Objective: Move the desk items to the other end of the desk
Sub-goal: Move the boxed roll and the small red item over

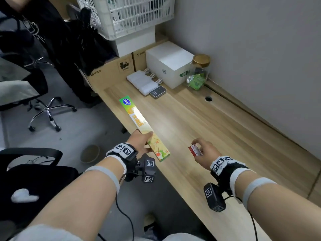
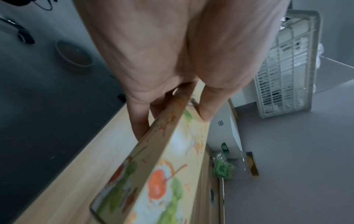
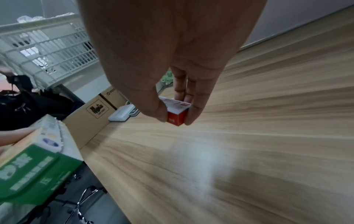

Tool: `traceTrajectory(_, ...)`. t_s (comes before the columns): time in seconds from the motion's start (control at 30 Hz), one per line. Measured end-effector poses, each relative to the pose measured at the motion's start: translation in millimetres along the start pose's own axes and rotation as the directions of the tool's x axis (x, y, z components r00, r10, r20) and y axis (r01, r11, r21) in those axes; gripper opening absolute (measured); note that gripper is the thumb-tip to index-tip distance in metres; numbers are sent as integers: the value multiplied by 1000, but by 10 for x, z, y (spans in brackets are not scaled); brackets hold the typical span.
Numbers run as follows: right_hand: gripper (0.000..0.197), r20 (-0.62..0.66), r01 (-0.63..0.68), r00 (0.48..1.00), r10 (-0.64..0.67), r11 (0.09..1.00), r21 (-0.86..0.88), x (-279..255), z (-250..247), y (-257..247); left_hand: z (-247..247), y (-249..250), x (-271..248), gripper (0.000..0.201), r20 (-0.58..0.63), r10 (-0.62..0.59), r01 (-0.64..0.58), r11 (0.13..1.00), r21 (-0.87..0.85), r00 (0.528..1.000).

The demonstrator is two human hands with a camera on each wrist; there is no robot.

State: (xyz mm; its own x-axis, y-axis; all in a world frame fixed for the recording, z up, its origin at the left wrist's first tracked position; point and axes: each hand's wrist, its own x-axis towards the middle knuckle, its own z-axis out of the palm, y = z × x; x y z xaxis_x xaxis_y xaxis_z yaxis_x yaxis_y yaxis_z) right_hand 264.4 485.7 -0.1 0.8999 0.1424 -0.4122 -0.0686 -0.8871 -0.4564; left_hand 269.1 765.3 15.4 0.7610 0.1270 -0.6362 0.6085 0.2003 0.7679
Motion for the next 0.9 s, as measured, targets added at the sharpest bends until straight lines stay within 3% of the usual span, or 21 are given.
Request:
traceTrajectory(0.1,52,1,16,1000,-16,1000,23,277,-2,-186,-105,138,247,21,17,-2,2,1000,4,1000)
traceTrajectory(0.4,51,46,95,994,-97,995,43,1478,-3,-700,-495,591,906,31,-167,-61,37,989,-143,984)
traceTrajectory(0.6,50,97,130,987,-132,991,27,2064,102,-1113,-773,809,1376,41,-138,-116,89,977,-193,984)
traceTrajectory(0.9,47,36,28,999,-26,998,-61,2822,181,-1403,-865,1100,2632,37,-99,-124,115,989,-91,987)
